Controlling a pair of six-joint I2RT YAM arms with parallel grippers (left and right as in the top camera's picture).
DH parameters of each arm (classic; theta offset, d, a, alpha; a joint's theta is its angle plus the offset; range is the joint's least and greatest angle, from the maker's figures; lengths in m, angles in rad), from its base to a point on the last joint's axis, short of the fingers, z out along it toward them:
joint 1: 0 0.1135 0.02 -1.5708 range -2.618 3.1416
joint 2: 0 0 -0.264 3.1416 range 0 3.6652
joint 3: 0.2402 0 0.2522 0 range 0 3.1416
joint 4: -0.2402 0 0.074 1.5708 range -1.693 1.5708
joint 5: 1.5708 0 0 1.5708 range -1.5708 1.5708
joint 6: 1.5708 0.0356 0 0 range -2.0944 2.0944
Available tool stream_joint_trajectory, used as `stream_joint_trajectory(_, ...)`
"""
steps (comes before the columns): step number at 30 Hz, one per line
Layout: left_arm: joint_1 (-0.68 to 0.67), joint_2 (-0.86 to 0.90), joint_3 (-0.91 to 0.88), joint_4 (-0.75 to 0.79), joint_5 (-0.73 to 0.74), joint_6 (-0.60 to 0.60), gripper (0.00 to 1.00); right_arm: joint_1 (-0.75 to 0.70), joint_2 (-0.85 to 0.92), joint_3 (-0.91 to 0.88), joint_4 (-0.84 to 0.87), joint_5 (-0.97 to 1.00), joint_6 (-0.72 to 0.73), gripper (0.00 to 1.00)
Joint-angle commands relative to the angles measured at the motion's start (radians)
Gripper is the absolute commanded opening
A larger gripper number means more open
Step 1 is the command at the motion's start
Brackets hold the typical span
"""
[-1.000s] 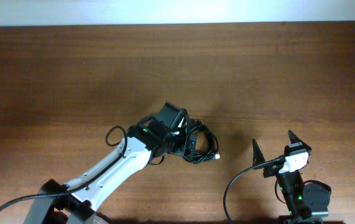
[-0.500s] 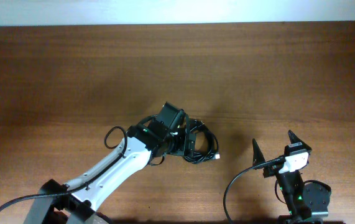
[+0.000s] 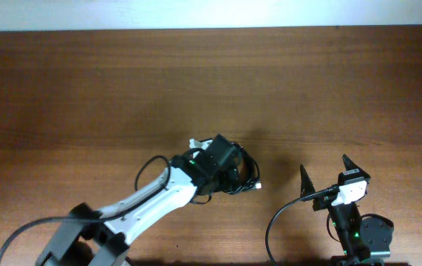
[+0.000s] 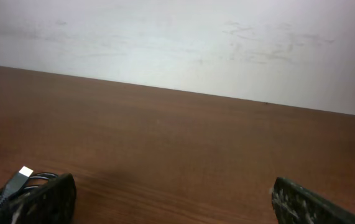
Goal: Untangle cables
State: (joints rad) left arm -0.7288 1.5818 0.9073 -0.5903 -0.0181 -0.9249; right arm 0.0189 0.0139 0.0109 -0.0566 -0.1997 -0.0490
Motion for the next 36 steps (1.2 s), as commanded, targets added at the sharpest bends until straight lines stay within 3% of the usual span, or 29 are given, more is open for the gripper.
stream_joint_trajectory(1, -0.009, 0.087, 0.010, 0.008, -0.077, -0.117, 0.97, -0.007, -0.008, -0.005, -0.007, 0.009, 0.001, 0.99)
stream_joint_trajectory(3, -0.009, 0.131, 0.010, 0.022, -0.082, -0.119, 0.95, -0.007, -0.008, -0.005, -0.007, 0.009, 0.001, 0.99)
stream_joint_trajectory(7, -0.008, 0.146, 0.010, 0.037, -0.085, -0.130, 0.74, -0.007, -0.008, -0.005, -0.007, 0.009, 0.001, 0.99)
stream_joint_trajectory(8, -0.008, 0.146, 0.010, 0.045, -0.084, -0.130, 0.64, -0.007, -0.008, -0.005, -0.007, 0.009, 0.001, 0.99)
stream_joint_trajectory(9, -0.008, 0.146, 0.010, 0.060, -0.084, -0.130, 0.45, -0.007, -0.008, -0.005, -0.007, 0.009, 0.001, 0.99)
stream_joint_trajectory(12, -0.008, 0.146, 0.010, 0.066, -0.084, -0.130, 0.35, -0.007, -0.008, -0.005, -0.007, 0.009, 0.001, 0.99)
stream_joint_trajectory(15, -0.008, 0.146, 0.010, 0.067, -0.084, -0.129, 0.00, -0.007, -0.008, -0.005, -0.007, 0.009, 0.001, 0.99)
stream_joint_trajectory(17, -0.008, 0.146, 0.010, 0.067, -0.085, -0.124, 0.00, -0.007, -0.008, -0.005, -0.007, 0.009, 0.001, 0.99)
stream_joint_trajectory(21, -0.008, 0.060, 0.014, 0.095, -0.103, 0.070, 0.00, -0.007, -0.008, -0.005, -0.007, 0.009, 0.001, 0.99)
stream_joint_trajectory(22, -0.008, 0.024, 0.014, 0.110, -0.111, 0.142, 0.00, -0.007, -0.008, -0.005, -0.007, 0.009, 0.001, 0.99)
stream_joint_trajectory(25, -0.008, -0.169, 0.014, 0.187, -0.111, 0.552, 0.00, -0.007, -0.008, -0.005, -0.007, 0.009, 0.001, 0.99)
stream_joint_trajectory(30, -0.008, -0.362, 0.014, 0.207, -0.091, 0.956, 0.00, -0.007, -0.008, -0.005, -0.007, 0.009, 0.001, 0.99)
stream_joint_trajectory(32, -0.008, -0.385, 0.014, 0.207, 0.021, 1.093, 0.00, -0.007, -0.008, -0.005, -0.007, 0.009, 0.001, 0.99)
stream_joint_trajectory(36, -0.008, -0.375, 0.010, 0.203, 0.066, 1.143, 0.00, -0.007, -0.008, -0.005, -0.005, 0.009, 0.001, 0.99)
